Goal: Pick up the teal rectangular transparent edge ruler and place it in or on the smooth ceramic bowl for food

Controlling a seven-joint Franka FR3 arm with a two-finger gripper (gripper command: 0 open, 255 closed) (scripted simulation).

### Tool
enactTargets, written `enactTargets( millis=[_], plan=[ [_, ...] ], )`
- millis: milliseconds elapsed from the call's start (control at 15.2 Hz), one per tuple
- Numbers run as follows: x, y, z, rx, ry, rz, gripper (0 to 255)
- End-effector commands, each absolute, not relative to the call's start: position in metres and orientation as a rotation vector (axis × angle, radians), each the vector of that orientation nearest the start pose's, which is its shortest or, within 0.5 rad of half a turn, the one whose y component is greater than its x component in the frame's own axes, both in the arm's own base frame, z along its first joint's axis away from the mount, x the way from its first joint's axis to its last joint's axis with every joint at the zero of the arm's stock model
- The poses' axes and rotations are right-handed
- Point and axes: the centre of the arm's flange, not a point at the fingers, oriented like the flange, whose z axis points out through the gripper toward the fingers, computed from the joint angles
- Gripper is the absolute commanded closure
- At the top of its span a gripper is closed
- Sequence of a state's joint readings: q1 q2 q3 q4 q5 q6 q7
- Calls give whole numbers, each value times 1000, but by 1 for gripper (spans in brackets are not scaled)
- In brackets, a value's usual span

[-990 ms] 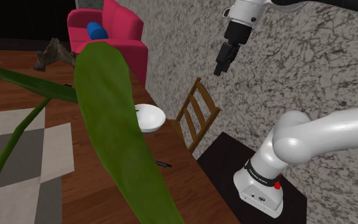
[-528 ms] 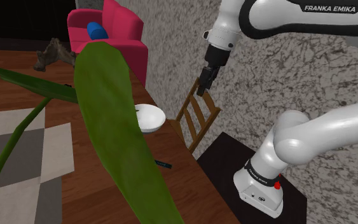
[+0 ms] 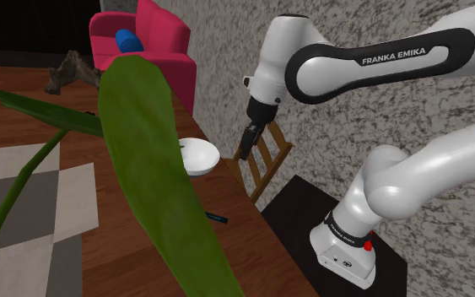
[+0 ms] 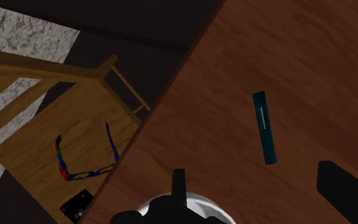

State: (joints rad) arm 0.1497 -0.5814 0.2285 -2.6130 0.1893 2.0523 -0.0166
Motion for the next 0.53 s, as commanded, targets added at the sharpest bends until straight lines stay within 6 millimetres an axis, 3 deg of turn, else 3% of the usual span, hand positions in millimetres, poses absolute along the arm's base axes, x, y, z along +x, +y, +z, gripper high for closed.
enactTargets(
  millis=[0,462],
  plan=[
    [341,161,410,-3068,-456,-12,0],
    [349,212,331,-3068,-583,-6,0]
  ],
)
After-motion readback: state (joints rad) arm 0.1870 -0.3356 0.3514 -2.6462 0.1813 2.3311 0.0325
